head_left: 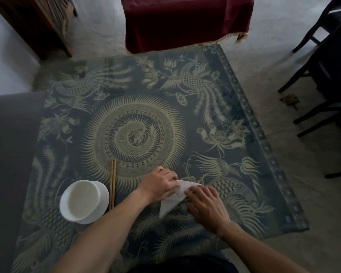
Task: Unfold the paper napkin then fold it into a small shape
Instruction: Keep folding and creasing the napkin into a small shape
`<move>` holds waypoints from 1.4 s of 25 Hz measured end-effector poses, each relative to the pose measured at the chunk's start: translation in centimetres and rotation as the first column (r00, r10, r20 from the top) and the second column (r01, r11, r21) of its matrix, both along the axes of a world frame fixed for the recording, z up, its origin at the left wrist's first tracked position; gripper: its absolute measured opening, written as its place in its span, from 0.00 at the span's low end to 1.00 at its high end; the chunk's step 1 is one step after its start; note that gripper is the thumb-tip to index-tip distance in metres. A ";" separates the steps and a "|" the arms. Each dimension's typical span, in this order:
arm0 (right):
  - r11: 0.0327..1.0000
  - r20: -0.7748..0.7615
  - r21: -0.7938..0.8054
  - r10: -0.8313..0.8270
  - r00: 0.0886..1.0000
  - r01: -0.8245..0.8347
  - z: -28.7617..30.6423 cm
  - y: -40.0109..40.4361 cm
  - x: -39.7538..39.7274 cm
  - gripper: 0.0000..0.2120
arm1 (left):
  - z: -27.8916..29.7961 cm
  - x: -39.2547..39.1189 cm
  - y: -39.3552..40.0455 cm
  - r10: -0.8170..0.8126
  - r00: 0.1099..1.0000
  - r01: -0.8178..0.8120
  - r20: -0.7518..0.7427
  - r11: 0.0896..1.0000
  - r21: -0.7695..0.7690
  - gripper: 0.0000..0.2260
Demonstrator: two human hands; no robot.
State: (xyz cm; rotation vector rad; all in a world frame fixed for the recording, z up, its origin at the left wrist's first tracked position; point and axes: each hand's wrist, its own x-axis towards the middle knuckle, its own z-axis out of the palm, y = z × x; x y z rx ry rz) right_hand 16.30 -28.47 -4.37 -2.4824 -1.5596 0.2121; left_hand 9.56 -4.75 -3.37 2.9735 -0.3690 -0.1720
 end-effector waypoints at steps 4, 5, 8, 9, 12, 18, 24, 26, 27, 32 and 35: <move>1.000 -0.017 0.015 -0.022 1.000 0.022 0.5 1.8 0.5 0.21 | -0.4 -2.1 -0.5 0.257 0.966 -0.257 0.037 0.966 -0.006 0.14; 0.999 -0.024 0.019 -0.037 0.999 0.038 0.7 2.5 0.7 0.21 | -0.4 -2.9 -0.7 0.368 0.929 -0.367 0.035 0.930 -0.018 0.15; 1.000 -0.046 -0.021 -0.023 0.999 0.022 1.0 4.8 0.8 0.22 | -0.4 -5.2 -1.6 0.605 0.795 -0.605 0.038 0.796 -0.014 0.18; 0.999 -0.044 -0.035 0.008 0.999 -0.010 1.0 5.4 0.7 0.22 | -0.6 -5.8 -1.9 0.645 0.762 -0.646 0.050 0.763 -0.012 0.19; 0.990 -0.032 -0.037 0.131 0.991 -0.132 0.9 6.8 0.5 0.23 | -0.8 -7.0 -2.9 0.752 0.656 -0.753 0.060 0.658 -0.019 0.21; 0.967 -0.004 -0.050 0.250 0.968 -0.250 0.1 6.3 0.5 0.26 | -1.2 -7.2 -2.4 0.762 0.646 -0.761 0.039 0.647 -0.042 0.20; 0.924 0.055 -0.052 0.380 0.923 -0.378 -0.5 5.1 0.6 0.24 | -0.8 -5.7 0.3 0.837 0.545 -0.826 -0.049 0.526 -0.203 0.14; 0.898 0.076 -0.061 0.439 0.895 -0.435 -0.7 4.9 0.5 0.24 | -0.4 -4.5 1.4 0.844 0.517 -0.852 -0.142 0.491 -0.183 0.17; 0.887 0.080 -0.069 0.461 0.884 -0.457 -0.8 4.9 0.4 0.24 | -0.2 -3.8 1.9 0.841 0.510 -0.859 -0.184 0.484 -0.169 0.17; 0.885 0.097 -0.110 0.463 0.881 -0.453 -0.6 5.1 0.1 0.25 | 0.3 -1.4 2.3 0.821 0.517 -0.855 -0.242 0.510 -0.095 0.13; 0.909 0.112 -0.085 0.416 0.902 -0.408 -0.1 5.4 -0.2 0.25 | 0.7 -0.2 2.2 0.839 0.471 -0.880 -0.272 0.467 -0.084 0.10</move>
